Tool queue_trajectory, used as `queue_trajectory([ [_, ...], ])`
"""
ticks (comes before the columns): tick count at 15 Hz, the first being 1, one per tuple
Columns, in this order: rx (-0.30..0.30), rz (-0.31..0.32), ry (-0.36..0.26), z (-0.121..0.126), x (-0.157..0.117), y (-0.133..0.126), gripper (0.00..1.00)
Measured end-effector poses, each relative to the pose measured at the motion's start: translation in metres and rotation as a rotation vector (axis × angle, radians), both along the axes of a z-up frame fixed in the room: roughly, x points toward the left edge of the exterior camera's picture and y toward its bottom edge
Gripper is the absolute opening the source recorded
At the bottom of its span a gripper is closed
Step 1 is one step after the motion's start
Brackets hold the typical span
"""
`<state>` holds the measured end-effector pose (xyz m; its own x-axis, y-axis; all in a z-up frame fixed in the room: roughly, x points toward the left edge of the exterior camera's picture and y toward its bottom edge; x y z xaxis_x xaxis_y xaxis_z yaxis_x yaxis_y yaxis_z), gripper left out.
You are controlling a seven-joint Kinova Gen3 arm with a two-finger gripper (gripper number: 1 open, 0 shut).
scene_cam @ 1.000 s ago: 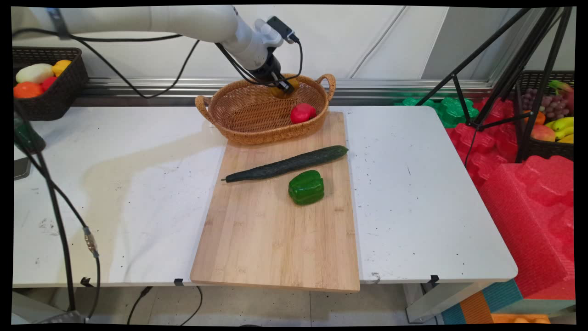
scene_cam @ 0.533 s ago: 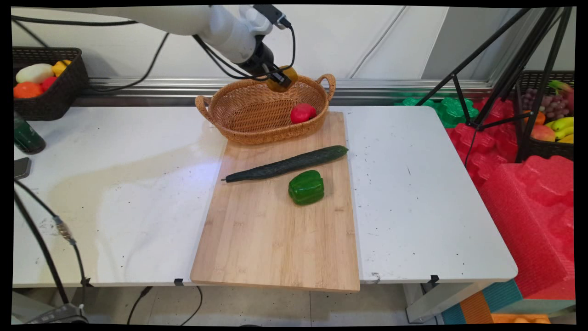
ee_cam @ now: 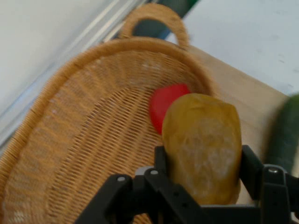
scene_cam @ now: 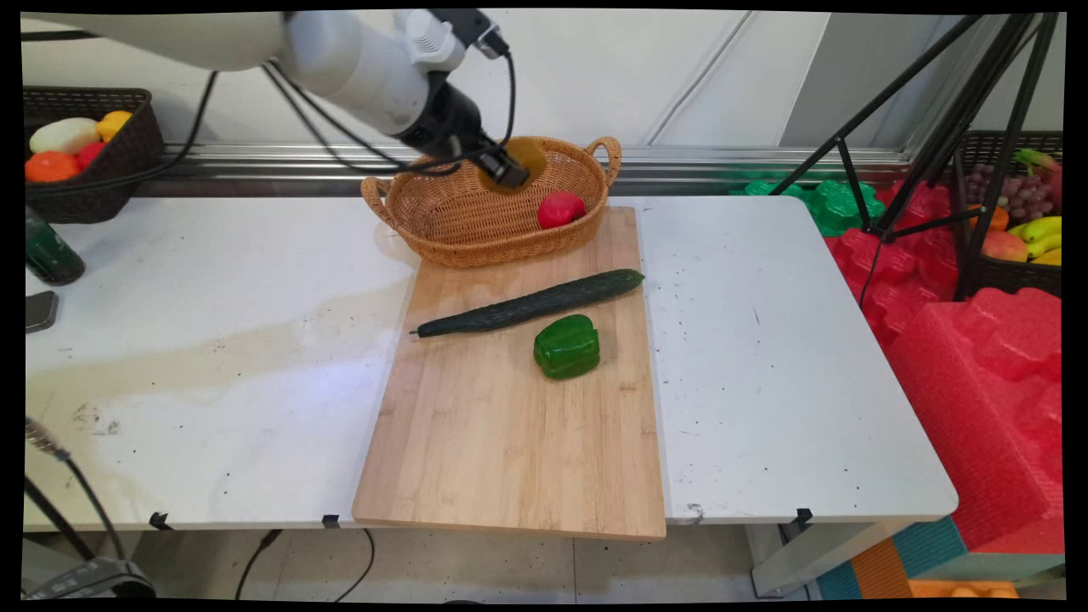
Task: Place the picked object on the cutting board
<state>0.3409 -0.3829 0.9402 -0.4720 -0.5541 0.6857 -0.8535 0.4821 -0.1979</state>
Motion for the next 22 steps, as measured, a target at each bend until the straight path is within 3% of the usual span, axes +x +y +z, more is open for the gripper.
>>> queue_trajectory([
  [6, 0.076, -0.096, 0.001, 0.002, -0.008, 0.080, 0.00],
  [12, 0.178, -0.147, -0.008, -0.025, -0.009, 0.141, 0.00],
  [17, 0.254, -0.176, -0.026, -0.059, -0.009, 0.172, 0.00],
  [22, 0.299, -0.219, -0.049, -0.090, -0.009, 0.188, 0.00],
])
